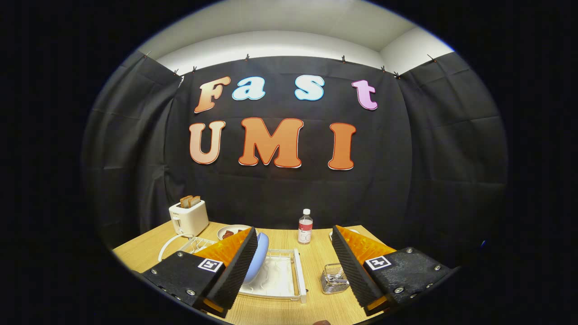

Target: Take the plate from the dish rack, then take the spoon from the basket and place it into the plate.

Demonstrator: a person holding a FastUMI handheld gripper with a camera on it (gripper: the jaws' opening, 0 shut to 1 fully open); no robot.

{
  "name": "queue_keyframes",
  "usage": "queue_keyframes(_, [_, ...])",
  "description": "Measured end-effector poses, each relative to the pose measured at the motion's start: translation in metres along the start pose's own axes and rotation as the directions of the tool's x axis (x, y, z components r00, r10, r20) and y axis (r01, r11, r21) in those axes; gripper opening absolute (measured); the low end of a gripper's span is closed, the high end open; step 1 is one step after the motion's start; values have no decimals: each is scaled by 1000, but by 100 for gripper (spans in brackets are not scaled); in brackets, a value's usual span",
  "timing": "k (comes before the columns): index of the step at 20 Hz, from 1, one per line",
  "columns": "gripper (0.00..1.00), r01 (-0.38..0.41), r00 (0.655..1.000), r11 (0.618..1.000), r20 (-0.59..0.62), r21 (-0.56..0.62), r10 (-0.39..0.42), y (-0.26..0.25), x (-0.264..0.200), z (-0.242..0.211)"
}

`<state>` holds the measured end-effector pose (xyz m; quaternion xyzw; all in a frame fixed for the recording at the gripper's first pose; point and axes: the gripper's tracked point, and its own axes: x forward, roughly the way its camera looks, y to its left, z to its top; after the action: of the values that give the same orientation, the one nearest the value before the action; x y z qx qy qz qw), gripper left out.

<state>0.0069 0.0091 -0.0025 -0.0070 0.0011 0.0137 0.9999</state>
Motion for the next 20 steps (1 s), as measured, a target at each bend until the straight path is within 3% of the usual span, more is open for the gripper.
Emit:
queue_keyframes(10, [99,-20,999,1000,-39,5,21,12,11,-5])
queue_keyframes(20, [99,-127,957,992,-266,-16,118,52,61,-32])
